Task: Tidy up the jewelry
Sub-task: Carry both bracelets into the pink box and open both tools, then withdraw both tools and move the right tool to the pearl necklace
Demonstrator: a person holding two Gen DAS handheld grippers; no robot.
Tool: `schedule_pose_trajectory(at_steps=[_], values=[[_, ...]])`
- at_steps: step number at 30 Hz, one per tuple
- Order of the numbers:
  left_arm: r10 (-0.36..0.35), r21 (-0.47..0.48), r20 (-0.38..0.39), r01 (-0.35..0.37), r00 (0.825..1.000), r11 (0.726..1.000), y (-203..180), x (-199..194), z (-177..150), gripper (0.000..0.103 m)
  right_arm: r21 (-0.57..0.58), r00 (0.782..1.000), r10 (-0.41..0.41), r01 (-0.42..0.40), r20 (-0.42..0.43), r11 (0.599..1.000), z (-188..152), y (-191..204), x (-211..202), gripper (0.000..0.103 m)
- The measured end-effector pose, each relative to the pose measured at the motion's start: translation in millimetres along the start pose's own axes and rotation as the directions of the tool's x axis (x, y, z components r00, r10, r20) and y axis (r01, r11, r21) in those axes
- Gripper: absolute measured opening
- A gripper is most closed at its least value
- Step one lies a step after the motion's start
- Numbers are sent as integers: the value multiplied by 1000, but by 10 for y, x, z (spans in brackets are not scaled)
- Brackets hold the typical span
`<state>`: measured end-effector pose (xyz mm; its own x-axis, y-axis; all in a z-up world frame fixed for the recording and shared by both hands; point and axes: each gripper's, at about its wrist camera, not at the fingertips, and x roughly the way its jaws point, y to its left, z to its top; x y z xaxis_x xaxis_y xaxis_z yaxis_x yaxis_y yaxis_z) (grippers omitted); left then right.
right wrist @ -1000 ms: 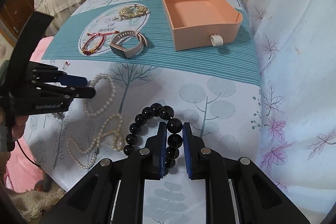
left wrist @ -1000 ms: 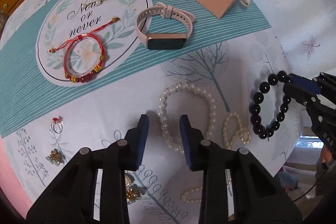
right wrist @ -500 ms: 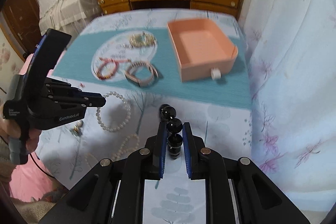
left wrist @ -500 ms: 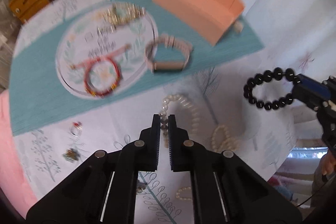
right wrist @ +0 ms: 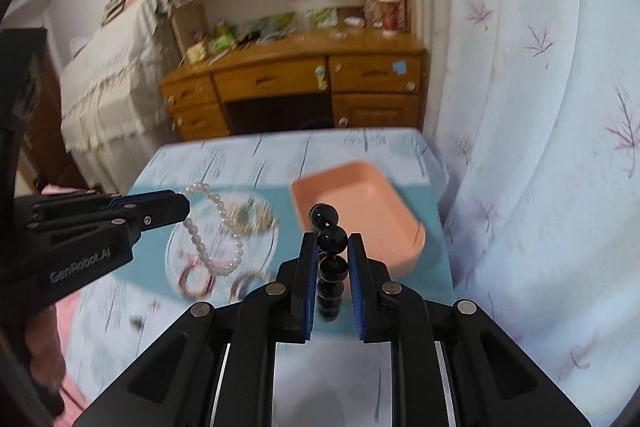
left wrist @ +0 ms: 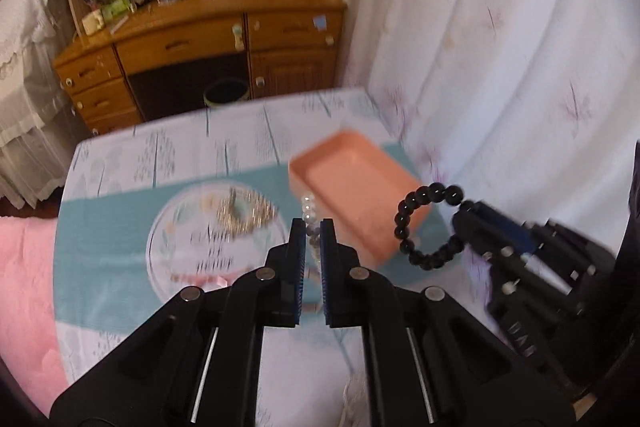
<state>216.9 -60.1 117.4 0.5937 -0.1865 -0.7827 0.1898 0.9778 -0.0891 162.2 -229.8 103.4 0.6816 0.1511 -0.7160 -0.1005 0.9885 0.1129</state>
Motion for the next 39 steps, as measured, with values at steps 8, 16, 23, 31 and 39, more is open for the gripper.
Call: schedule_pose_trajectory(at_steps=[8,16,23,31,39], values=[[-62,-19,45,63,997,998,-247,638,407,5,132,1000,17,-18,7,991,271,-447,812,15],[-98,11,-56,99,994,995,-486,1492,303,5,91,969,-32,56,-245,994,-43,-626,1631,15],[-138,2,-89,139,986,990,-448,1744,177,5,34,936,-35,51,-350,998,-161,-517,1688,17],[-151,23,-96,154,984,988,-309,1502,-13,11,34,902,-25,44,-430,998,-494,-300,1518,25],[-129,64,-72,134,989,989,-94,1040,-326,44,-89,909,-109,80,-402,993,-651,-61,1314,25]])
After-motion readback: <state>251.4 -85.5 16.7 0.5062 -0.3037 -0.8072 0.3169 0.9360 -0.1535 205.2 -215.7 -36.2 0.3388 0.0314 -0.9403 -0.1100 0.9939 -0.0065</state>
